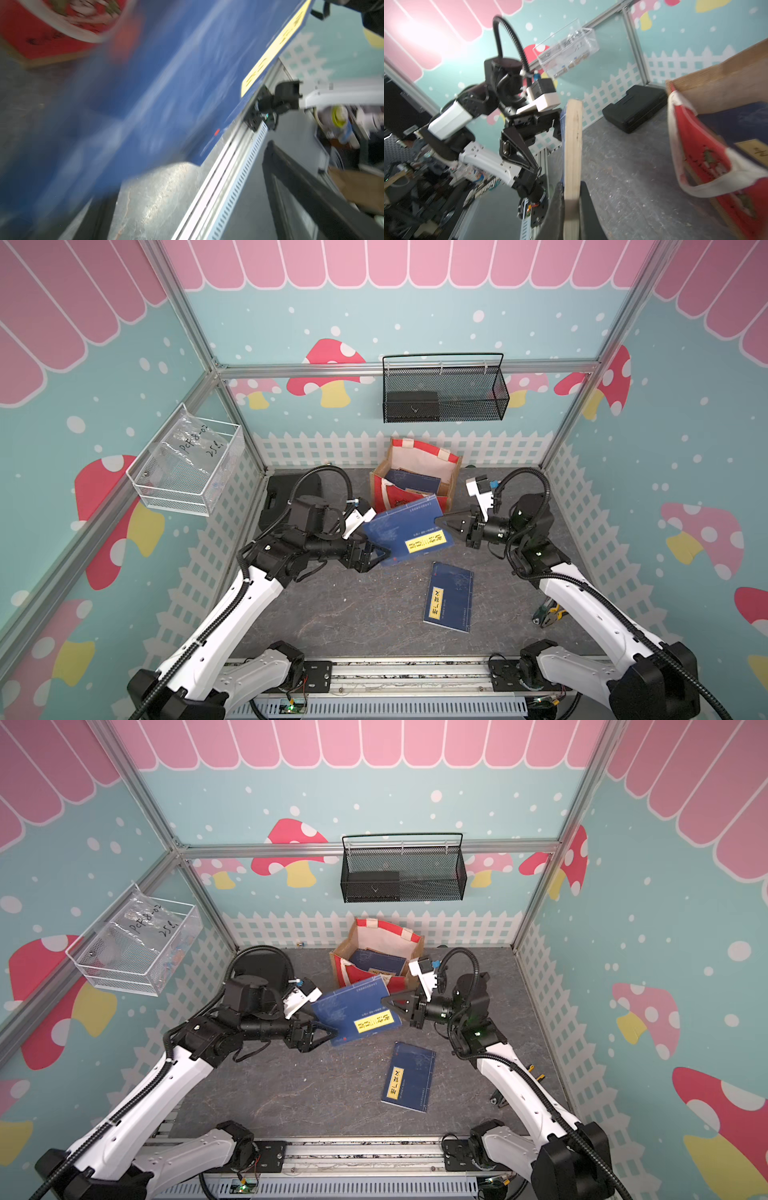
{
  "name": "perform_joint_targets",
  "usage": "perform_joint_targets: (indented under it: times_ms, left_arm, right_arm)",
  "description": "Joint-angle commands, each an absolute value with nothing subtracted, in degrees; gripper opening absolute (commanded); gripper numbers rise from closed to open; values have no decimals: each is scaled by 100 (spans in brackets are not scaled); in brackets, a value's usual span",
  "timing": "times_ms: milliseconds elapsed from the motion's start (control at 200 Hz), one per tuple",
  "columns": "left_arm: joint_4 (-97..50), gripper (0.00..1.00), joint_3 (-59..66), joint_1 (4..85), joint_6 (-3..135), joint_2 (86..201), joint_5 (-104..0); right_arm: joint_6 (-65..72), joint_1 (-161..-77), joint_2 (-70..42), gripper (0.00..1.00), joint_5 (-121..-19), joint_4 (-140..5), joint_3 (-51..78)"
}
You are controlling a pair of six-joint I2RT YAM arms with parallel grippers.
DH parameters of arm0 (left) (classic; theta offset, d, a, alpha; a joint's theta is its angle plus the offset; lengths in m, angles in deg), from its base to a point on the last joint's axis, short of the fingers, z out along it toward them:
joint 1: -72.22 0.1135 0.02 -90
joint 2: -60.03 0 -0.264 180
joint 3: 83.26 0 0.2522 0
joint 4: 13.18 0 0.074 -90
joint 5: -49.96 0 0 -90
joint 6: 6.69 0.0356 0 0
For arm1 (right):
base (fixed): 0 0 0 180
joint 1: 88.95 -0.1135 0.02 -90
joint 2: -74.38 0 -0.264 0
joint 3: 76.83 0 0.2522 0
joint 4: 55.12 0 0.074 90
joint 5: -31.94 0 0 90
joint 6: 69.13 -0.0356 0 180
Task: Put the books into the canvas bag
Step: Pick up the book from the book, then place the book in the canvas bag.
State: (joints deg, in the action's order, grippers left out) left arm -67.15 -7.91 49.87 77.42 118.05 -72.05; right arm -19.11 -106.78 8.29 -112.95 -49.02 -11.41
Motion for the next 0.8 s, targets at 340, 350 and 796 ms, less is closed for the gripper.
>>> perform_joint_targets:
  times_ms: [340,350,796]
  left_arm:
    - [-6348,99,-1663,5515,7412,10490,-5907]
    - [-6346,99,-1666,5516,7416,10493,-5904]
    - [-6355,99,-1668,5517,7390,10486,-5774]
  right_arm:
    - [-2788,-10462,-1113,0,-8582,-5362,1210]
    - [-2797,-10460,-1147,0,-8528,-5351,1235]
    - [-3287,-11011,-2065,0,-7122,-5975,1571]
